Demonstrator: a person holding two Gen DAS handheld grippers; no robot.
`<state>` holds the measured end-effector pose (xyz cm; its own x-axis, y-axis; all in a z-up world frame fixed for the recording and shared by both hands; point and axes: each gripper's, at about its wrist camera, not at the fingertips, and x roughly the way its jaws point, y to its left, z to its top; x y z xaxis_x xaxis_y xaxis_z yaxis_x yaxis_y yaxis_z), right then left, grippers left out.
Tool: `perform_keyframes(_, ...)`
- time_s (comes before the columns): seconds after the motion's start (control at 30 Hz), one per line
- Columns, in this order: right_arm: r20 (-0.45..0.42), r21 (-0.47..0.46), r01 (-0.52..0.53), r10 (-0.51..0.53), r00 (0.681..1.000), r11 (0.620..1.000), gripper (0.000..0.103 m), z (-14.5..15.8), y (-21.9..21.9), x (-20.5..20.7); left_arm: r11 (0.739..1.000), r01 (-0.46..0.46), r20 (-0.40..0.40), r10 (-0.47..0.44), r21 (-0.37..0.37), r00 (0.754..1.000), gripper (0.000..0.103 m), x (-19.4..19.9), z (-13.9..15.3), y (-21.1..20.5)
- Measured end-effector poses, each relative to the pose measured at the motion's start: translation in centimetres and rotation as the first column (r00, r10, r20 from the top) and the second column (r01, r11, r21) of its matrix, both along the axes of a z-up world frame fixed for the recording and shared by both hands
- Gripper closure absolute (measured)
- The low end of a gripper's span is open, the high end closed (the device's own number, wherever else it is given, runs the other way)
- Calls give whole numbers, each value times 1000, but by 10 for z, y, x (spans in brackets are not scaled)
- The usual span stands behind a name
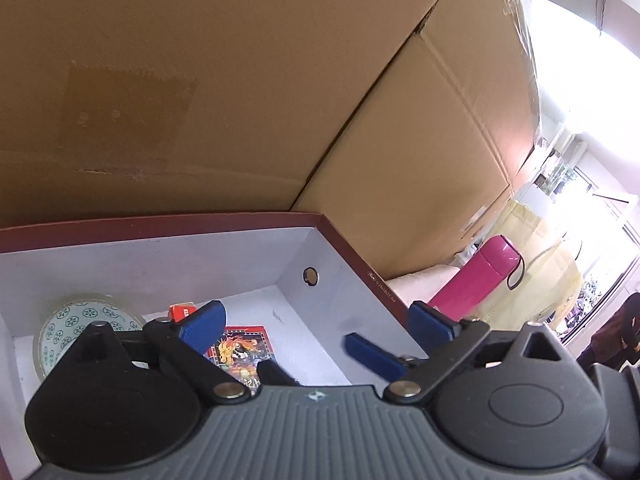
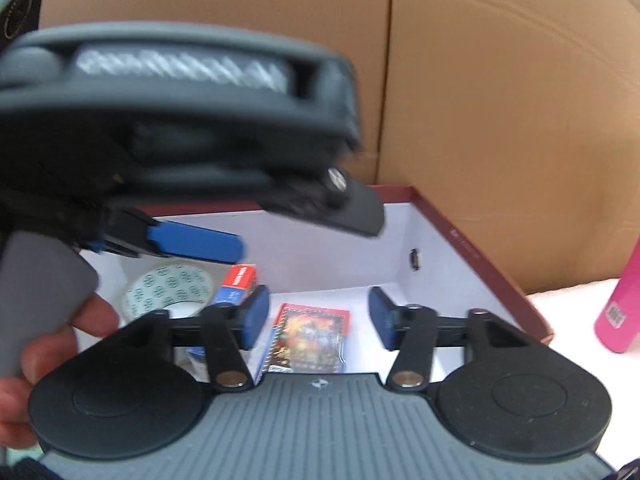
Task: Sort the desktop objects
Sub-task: 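Open both tools to drop the hook in the box, then withdraw both tools back toward the pile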
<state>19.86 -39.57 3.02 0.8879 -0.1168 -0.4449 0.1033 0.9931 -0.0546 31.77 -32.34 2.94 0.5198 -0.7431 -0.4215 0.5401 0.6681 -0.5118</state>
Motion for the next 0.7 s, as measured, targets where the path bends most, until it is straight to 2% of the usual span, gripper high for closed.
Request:
perform_keyframes(0.03,4,-8,4,-4,1000,1000,26,0,1,-1,1000,-1,-1,1,-3,1000,2,0,1,1)
perform_keyframes(0.07,8,-24,15,-15,1000,1000,14,-1,4,-2,1000,-3,-4,3,-3,1000,2,-1,1,2)
perform_keyframes(0.1,16,-35,30,-29,999,999,11,-1,6,-4,1000,-6,-6,6,-2,1000,2,-3,1,3)
perform_keyframes(0.43,25,-10,44,-43,999,999,11,-1,14,-15,999,-24,41,23,41,999,2,-18,8,9)
perform_keyframes(0.7,45,9,54,-55,997,998,9,8,28,-37,997,-44,97,38,62,995,2,-47,18,22)
